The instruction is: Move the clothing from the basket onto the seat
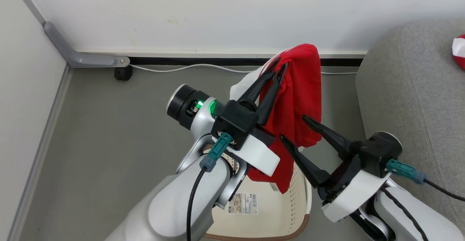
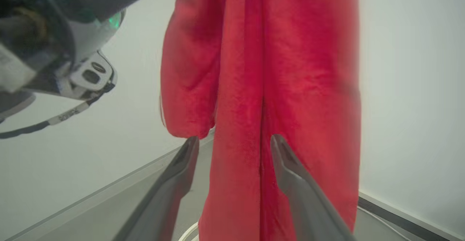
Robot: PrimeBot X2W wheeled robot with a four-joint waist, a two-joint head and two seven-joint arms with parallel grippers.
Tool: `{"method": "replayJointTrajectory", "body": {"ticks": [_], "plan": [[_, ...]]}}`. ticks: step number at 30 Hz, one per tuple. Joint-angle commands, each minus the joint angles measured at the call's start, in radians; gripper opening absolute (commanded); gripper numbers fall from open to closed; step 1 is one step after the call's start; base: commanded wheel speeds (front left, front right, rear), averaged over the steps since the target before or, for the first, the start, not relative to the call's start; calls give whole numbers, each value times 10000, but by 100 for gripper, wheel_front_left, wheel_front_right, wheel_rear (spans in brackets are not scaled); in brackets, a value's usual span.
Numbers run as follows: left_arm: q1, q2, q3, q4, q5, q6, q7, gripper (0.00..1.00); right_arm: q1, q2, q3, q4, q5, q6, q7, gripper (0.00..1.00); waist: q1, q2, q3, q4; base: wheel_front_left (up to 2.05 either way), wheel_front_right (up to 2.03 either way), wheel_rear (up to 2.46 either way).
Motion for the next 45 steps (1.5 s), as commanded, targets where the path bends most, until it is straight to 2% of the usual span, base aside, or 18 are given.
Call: {"method": "replayJointTrajectory", "body": {"ticks": [1,4,5,6,8,9,17,18,19,20,30,36,45], "plan": [[-548,68,213,-308,-3,42,-75,0,-245,116,122,166,-124,29,-61,100,0,0,-6,101,0,0,0],[-550,43,82,-313,-42,49,-80,0,-361,353,138,555,-201,29,-61,100,0,0,-15,186,0,0,0],[-536,26,-19,-308,-107,45,-93,0,-444,589,149,876,-269,29,-61,82,0,0,-15,235,0,0,0],[-532,19,-59,-301,-129,48,-107,0,-477,696,167,1025,-274,29,-61,56,0,0,-8,257,0,0,0],[-529,9,-118,-273,-177,60,-133,0,-563,847,157,1293,-289,29,-61,10,0,0,-3,294,0,0,0],[-530,5,-139,-256,-200,68,-149,0,-593,899,155,1415,-275,29,-61,0,0,0,-5,310,0,0,0],[-482,-12,-213,-61,-380,121,-271,0,-679,953,-157,1427,-193,29,-61,0,0,0,-25,266,0,0,0],[-455,-14,-227,-18,-428,110,-280,30,-646,946,-255,1359,-192,29,-61,0,0,0,-32,245,0,0,0],[-426,-15,-222,4,-484,96,-305,96,-601,939,-375,1291,-189,29,-61,0,0,0,-39,219,0,0,0],[-400,-16,-221,47,-524,83,-326,100,-559,936,-514,1201,-187,29,-61,0,0,0,-41,188,0,0,0],[-318,20,-241,403,-573,3,-490,100,-99,367,-2772,-198,-215,29,-61,0,0,0,132,-489,0,0,0],[-125,35,-259,685,-667,-192,-583,100,-8,-87,-4169,-829,-287,29,-61,0,0,0,112,-1204,0,0,0],[194,23,-145,1149,-864,-596,-655,100,-121,-479,-5475,-1051,-317,29,-61,0,0,0,51,-2471,0,0,0]]}}
